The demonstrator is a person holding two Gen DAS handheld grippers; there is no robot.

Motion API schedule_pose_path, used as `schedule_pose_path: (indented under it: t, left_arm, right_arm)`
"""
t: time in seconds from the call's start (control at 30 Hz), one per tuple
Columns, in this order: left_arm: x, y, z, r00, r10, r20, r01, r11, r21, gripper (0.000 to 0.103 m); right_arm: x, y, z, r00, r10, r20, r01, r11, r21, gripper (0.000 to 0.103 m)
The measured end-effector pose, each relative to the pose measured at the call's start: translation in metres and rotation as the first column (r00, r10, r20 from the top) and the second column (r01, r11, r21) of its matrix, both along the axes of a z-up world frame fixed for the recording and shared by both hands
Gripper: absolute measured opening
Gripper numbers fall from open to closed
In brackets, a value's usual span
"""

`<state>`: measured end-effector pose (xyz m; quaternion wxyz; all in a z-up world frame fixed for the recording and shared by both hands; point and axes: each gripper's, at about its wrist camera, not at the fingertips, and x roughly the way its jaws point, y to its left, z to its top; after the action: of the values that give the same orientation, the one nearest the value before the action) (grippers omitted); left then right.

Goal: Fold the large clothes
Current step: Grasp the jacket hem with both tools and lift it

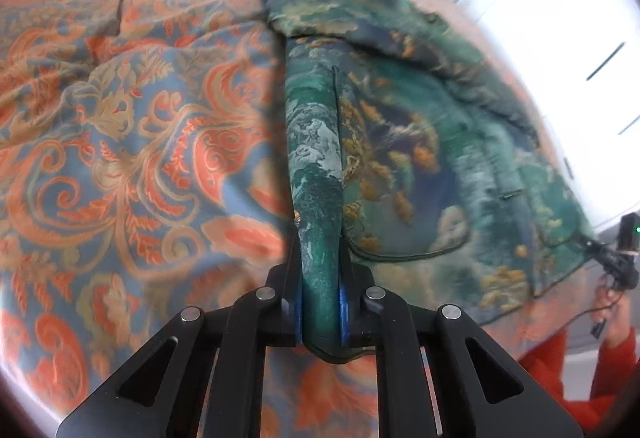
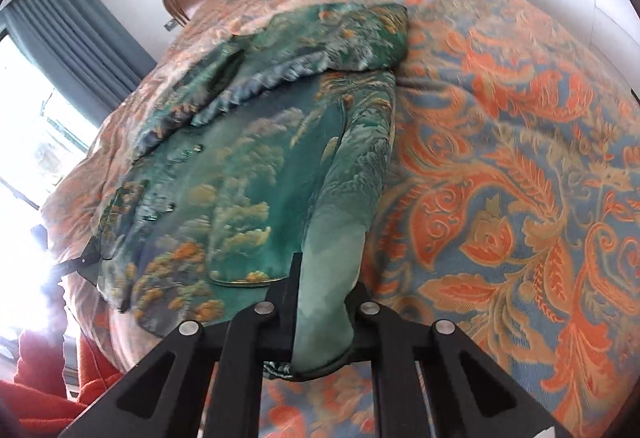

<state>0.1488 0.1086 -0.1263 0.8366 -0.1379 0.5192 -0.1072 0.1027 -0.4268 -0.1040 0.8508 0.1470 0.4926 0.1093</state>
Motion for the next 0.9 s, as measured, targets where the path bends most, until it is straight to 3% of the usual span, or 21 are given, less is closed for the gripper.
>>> schedule_pose_path:
  t: [0.13, 0.4, 0.57, 0.63, 0.77, 0.9]
  left_arm:
    - [-0.036, -0.004, 0.008, 0.999, -0.034, 0.006, 0.034, 0.999, 0.029, 0.011]
    - [-0.124, 0.010, -0.021, 0.991, -0.014, -0.135, 0.011, 1.000, -0.019, 0.011]
    - [-0.140, 0.011, -0.033, 0.988, -0.003, -0.155, 0.001, 1.000, -0.014, 0.012]
    - [-0.131, 0.010, -0.036, 0.987, 0.004, -0.162, -0.005, 1.000, -0.002, 0.015]
    - [-0.133, 0.003, -0.042, 0.990, 0.002, -0.144, 0.005, 0.999, 0.054, 0.036]
    - [-0.142, 0.004, -0.048, 0.989, 0.012, -0.147, -0.007, 0.999, 0.035, 0.041]
  right_arm:
    - [-0.014, -0.004, 0.009, 1.000, 0.021, 0.002, -0.021, 1.000, 0.012, 0.011]
    - [-0.076, -0.025, -0.006, 0.995, 0.019, -0.094, -0.015, 0.999, 0.044, 0.011]
    - [-0.118, -0.026, -0.018, 0.991, 0.017, -0.133, -0.010, 0.998, 0.056, 0.011]
    - [-0.118, -0.023, -0.024, 0.992, 0.019, -0.128, -0.014, 0.999, 0.037, 0.011]
    - [-0.103, -0.015, -0.030, 0.991, 0.033, -0.127, -0.035, 0.999, -0.017, 0.015]
    - [-0.111, -0.018, -0.032, 0.991, 0.018, -0.134, -0.019, 1.000, -0.002, 0.020]
